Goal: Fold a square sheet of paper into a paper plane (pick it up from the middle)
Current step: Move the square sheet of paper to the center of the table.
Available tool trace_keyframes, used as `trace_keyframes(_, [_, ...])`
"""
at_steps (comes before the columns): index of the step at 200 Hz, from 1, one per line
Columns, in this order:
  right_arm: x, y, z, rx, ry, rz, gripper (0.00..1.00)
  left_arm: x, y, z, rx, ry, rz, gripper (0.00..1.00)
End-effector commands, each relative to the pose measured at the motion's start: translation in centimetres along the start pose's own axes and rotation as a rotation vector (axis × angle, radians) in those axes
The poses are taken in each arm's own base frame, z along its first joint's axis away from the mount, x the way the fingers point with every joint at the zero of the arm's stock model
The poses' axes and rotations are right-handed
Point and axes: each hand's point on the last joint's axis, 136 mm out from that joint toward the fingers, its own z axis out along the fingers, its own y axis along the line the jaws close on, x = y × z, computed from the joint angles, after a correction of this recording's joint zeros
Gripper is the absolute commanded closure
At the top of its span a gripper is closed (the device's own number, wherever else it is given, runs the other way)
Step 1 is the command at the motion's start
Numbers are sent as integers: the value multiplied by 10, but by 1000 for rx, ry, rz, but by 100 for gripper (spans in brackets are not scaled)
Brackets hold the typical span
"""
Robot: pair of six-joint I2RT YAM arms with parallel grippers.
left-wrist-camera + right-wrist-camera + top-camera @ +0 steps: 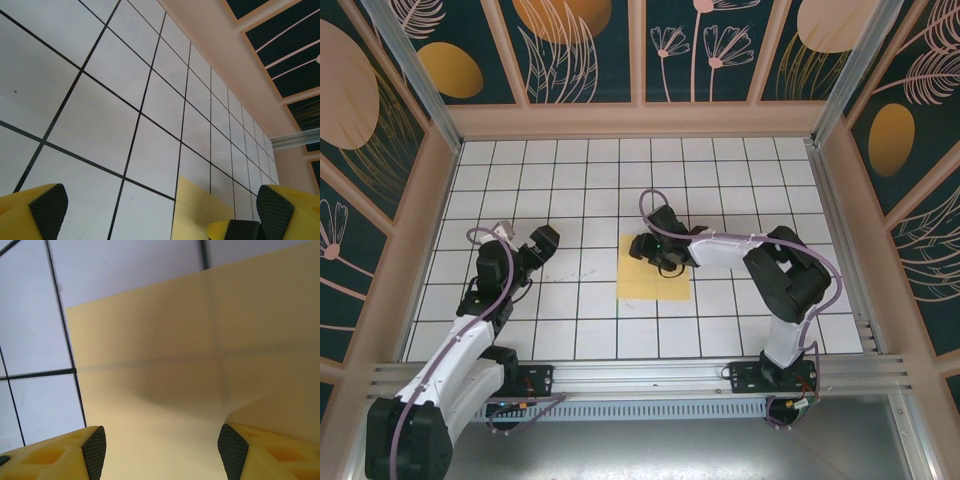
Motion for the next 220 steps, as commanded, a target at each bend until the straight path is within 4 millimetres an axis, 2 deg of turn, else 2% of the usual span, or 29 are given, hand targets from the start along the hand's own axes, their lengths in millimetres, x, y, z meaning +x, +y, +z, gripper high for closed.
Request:
trace_keyframes(1, [12,-40,-2,127,-19,105,34,5,-15,5,76,38,-10,1])
trace_keyframes(15, [-2,-33,-12,142,-83,56,32,9,-18,10,86,77,-15,1])
trace_keyframes(32, [-16,-10,-25,110,-124,-61,29,14,-23,14,106,112,-8,1])
trace_keyframes(47, [-25,-2,-37,135,-156,-119,21,18,-26,16,122,123,-5,1])
trace_keyframes(77, [-30,-6,-51,217,-219,-148,13,26,-31,19,128,147,20,1])
trace_keyframes(107, [-15,-11,-44,227,-132,-127,16,41,-34,26,115,191,38,1])
trace_keyframes(135, [-6,-14,-29,249,-84,-138,18,53,-37,32,112,227,53,1])
trace_keyframes(165, [-4,-15,-17,285,-53,-170,18,54,-31,32,94,224,65,1])
trace_keyframes(185, [-5,-32,-14,384,-50,-171,18,54,-31,32,90,225,75,1])
trace_keyframes(220, [3,-39,-1,400,-13,-229,18,53,-30,33,84,223,83,1])
